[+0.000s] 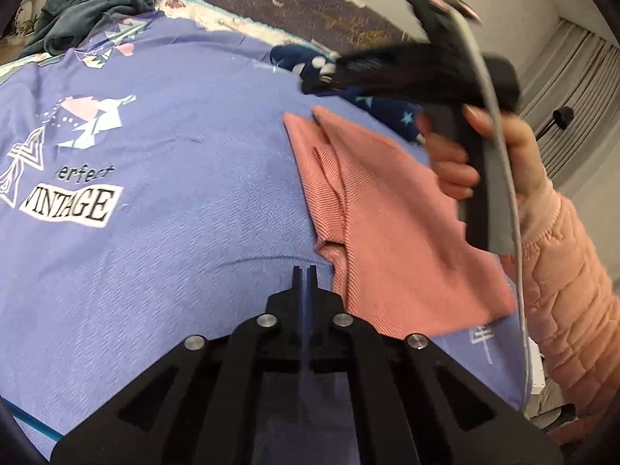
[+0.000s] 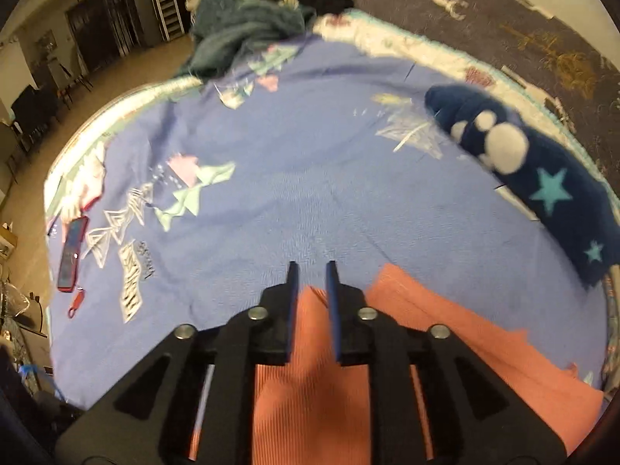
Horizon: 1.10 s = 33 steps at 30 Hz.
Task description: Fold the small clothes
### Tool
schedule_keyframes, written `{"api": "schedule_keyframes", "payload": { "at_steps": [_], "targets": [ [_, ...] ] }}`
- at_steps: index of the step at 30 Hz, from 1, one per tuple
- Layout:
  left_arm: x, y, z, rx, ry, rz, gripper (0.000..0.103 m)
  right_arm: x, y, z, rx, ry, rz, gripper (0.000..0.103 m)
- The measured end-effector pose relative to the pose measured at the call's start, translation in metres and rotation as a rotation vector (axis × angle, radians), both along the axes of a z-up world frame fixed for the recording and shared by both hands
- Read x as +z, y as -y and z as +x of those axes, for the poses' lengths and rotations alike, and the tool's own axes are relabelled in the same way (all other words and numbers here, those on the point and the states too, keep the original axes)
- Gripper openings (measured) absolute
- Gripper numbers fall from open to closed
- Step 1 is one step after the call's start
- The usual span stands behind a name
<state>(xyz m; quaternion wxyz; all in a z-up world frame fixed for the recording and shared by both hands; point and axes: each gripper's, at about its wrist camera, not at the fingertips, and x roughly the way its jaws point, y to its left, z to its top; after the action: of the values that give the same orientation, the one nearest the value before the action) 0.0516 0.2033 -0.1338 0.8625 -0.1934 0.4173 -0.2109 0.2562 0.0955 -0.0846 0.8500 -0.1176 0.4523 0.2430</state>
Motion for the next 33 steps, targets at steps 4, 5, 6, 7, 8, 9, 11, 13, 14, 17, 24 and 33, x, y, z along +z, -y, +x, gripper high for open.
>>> {"api": "schedule_keyframes", "payload": {
  "at_steps": [4, 5, 6, 7, 8, 9, 11, 13, 14, 17, 24, 33],
  "targets": [
    [0.005, -0.007, -0.017, -0.024, 0.032, -0.033, 0.027, 0.016, 0.026, -0.040, 0.026, 0.011, 0.001, 0.026],
    [0.005, -0.005, -0.022, -0.032, 0.037, -0.028, 0.027, 0.018, 0.032, -0.057, 0.051, 0.014, -0.003, 0.028],
    [0.004, -0.004, -0.024, -0.039, 0.038, -0.025, 0.028, 0.018, 0.037, -0.073, 0.074, 0.021, -0.010, 0.032],
    [0.003, -0.002, -0.025, -0.045, 0.036, -0.030, 0.028, 0.018, 0.041, -0.090, 0.095, 0.030, -0.018, 0.037],
    [0.001, -0.003, -0.023, -0.053, 0.034, -0.039, 0.028, 0.016, 0.045, -0.113, 0.127, 0.044, -0.030, 0.039],
    [-0.001, 0.000, -0.023, -0.070, 0.025, -0.050, 0.028, 0.014, 0.046, -0.128, 0.149, 0.054, -0.039, 0.041],
    [-0.005, 0.007, -0.020, -0.113, 0.007, -0.064, 0.028, 0.012, 0.051, -0.165, 0.199, 0.088, -0.064, 0.046],
    [-0.012, 0.013, -0.015, -0.147, -0.003, -0.045, 0.027, 0.008, 0.051, -0.191, 0.225, 0.112, -0.081, 0.054],
    [-0.012, 0.017, -0.017, -0.154, -0.003, -0.027, 0.023, 0.004, 0.050, -0.207, 0.241, 0.127, -0.101, 0.055],
    [-0.009, 0.016, -0.021, -0.161, -0.002, -0.045, 0.004, -0.008, 0.040, -0.231, 0.279, 0.176, -0.184, 0.057],
    [-0.001, -0.011, -0.030, -0.028, 0.022, -0.005, 0.008, -0.040, 0.023, -0.234, 0.229, 0.229, -0.317, 0.055],
    [0.003, -0.032, -0.009, 0.070, -0.003, -0.030, 0.035, -0.058, -0.008, -0.233, 0.175, 0.415, -0.430, 0.048]
  ]
}}
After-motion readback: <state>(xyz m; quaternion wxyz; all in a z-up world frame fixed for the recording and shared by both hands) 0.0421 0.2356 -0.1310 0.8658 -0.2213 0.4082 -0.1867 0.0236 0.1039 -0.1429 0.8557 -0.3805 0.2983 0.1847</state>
